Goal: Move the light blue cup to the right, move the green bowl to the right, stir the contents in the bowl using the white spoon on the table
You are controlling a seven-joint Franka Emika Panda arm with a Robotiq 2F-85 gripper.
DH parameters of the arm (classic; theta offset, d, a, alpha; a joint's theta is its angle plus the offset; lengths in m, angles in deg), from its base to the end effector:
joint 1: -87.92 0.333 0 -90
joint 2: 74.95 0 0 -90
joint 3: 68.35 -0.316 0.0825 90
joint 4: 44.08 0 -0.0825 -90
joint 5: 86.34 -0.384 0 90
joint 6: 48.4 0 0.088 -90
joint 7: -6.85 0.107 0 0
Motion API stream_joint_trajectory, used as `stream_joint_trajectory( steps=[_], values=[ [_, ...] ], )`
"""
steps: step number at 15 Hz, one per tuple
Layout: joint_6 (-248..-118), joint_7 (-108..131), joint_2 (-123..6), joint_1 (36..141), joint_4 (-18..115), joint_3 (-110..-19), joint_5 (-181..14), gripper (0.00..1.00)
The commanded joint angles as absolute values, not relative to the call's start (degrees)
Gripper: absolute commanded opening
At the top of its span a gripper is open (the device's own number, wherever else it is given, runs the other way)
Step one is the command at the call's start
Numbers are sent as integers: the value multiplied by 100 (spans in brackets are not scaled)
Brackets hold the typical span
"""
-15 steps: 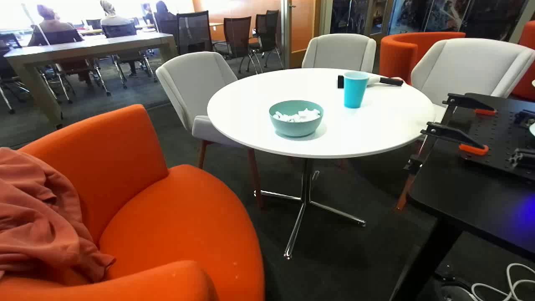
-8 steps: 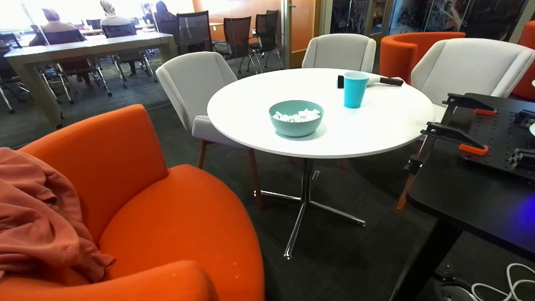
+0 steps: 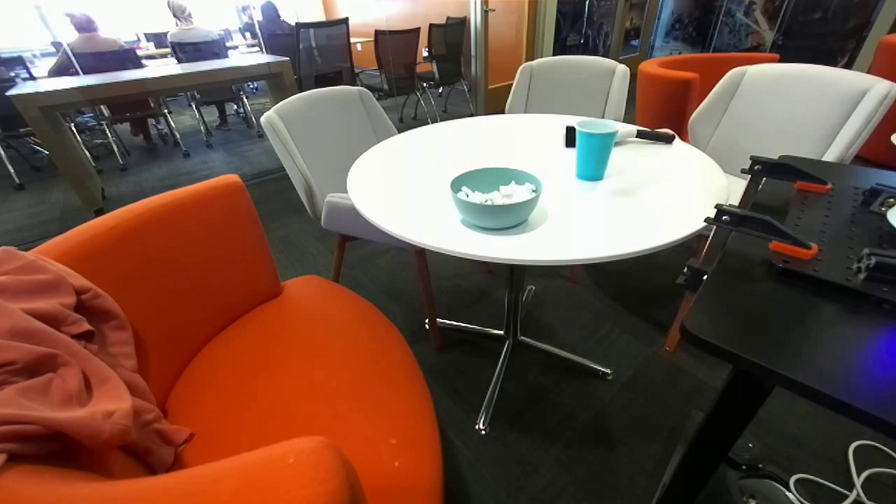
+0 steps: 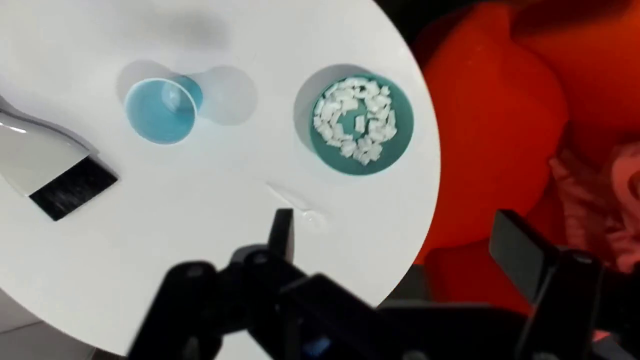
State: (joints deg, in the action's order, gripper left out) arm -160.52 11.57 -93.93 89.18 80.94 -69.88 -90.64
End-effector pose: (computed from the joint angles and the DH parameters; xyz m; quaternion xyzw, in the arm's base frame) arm 0.4652 0.0287 0.5348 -0.9977 0.0296 -0.0509 0.0345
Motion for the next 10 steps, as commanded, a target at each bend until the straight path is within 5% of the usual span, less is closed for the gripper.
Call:
stream_joint_trajectory(
  steps=[1,10],
  values=[
    [-17334,1544,-8978,8519,8513,-6745,-8959,100],
    [-19558,3292,-7411,7857,9037,-6188,-8616,100]
  ],
)
